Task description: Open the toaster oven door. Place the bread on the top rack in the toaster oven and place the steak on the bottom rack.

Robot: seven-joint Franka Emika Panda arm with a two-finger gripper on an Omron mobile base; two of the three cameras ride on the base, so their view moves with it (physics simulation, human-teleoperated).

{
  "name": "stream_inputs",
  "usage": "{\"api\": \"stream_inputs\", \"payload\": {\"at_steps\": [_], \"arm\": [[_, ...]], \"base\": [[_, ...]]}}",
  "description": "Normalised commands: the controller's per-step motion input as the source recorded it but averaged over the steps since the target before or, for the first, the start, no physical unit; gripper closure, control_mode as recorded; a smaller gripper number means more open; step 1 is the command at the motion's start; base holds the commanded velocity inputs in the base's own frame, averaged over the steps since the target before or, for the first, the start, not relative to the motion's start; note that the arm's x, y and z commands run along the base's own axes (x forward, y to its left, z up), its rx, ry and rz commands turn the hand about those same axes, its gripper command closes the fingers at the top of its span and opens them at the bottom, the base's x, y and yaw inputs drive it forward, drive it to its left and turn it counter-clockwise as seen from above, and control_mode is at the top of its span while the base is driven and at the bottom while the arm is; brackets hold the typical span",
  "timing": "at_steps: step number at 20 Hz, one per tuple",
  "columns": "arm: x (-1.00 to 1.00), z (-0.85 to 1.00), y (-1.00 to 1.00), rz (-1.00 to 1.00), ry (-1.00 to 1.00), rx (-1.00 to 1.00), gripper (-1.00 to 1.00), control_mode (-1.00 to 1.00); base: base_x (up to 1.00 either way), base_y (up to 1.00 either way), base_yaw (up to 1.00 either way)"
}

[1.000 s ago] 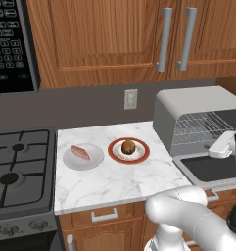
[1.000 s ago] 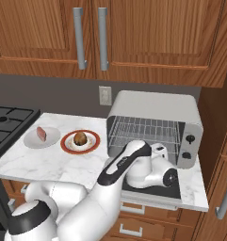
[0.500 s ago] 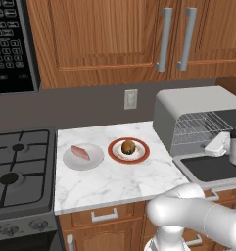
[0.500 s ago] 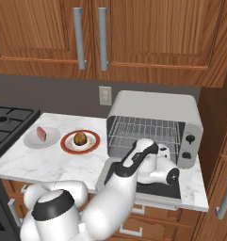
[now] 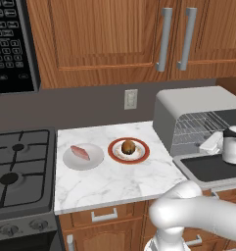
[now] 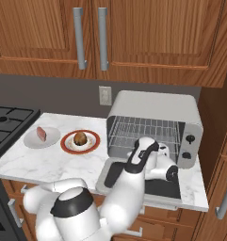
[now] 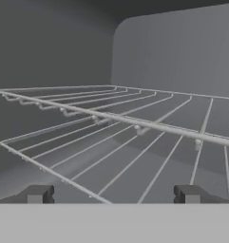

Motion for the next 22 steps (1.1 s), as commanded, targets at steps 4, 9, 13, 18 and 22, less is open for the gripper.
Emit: {"api": "stream_inputs", "payload": {"at_steps": [4, 9, 13, 18, 22], "arm": [[0.39, -0.11, 0.00, 0.00, 0.00, 0.00, -1.00, -1.00], [0.26, -0.15, 0.00, 0.00, 0.00, 0.02, -1.00, -1.00], [0.18, -0.03, -0.04, 0.00, 0.00, 0.03, -1.00, -1.00], [0.04, -0.12, -0.01, 0.00, 0.00, 0.05, -1.00, -1.00], [0.00, -0.32, 0.00, 0.00, 0.00, 0.06, -1.00, -1.00]], "base": [[0.00, 0.00, 0.00], [0.00, 0.00, 0.00], [0.00, 0.00, 0.00], [0.00, 0.00, 0.00], [0.00, 0.00, 0.00]]}}
